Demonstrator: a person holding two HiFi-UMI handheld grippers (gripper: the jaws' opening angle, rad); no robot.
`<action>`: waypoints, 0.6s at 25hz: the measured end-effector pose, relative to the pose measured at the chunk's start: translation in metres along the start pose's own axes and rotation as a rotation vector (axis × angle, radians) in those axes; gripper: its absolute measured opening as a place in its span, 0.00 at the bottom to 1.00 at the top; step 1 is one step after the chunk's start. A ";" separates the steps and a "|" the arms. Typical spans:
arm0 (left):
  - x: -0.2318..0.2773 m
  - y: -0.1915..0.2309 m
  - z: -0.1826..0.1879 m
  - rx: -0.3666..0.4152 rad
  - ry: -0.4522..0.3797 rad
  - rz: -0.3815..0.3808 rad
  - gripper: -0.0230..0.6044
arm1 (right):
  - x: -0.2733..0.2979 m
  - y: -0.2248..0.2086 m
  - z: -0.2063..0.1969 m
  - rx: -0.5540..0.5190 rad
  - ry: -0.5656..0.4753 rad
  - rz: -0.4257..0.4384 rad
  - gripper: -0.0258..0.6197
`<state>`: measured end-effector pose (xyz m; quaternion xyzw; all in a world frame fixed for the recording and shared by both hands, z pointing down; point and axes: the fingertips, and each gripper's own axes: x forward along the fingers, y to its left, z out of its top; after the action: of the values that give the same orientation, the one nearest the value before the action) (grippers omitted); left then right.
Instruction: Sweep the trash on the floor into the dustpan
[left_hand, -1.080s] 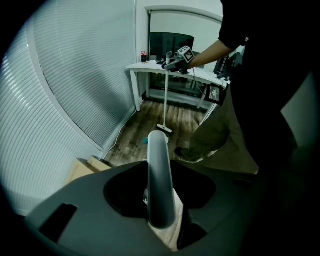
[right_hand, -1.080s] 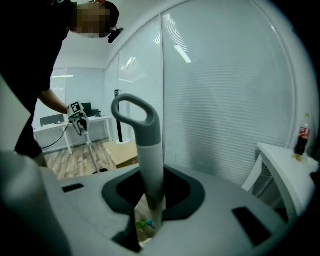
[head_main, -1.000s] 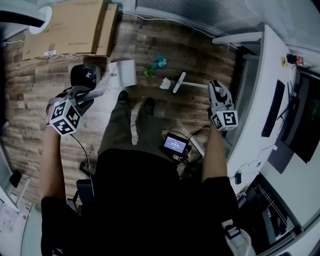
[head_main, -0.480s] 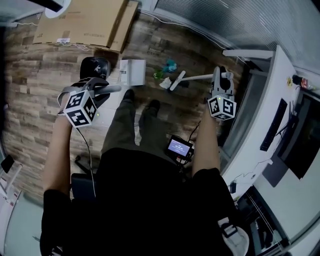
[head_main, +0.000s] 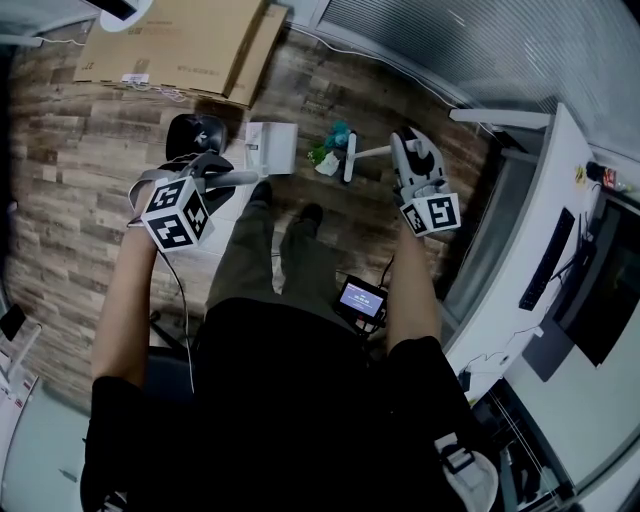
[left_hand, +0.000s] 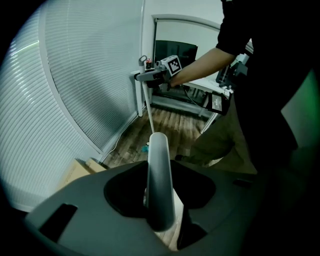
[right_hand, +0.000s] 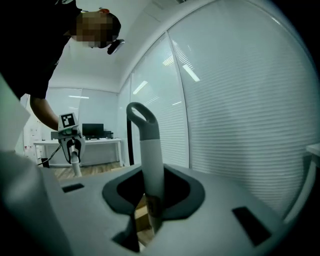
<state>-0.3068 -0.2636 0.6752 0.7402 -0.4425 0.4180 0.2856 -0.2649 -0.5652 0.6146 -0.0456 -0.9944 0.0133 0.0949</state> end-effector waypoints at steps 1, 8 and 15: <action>0.001 0.000 0.001 -0.004 -0.002 0.001 0.24 | 0.002 0.005 0.000 0.005 -0.011 0.004 0.16; 0.001 0.000 0.002 -0.056 -0.019 0.014 0.24 | 0.015 0.035 0.003 0.064 -0.097 0.009 0.17; 0.000 -0.001 0.002 -0.087 -0.034 0.018 0.24 | 0.026 0.058 0.014 0.132 -0.180 -0.045 0.18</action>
<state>-0.3054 -0.2644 0.6744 0.7301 -0.4717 0.3883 0.3061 -0.2882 -0.5051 0.6038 -0.0157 -0.9966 0.0805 0.0081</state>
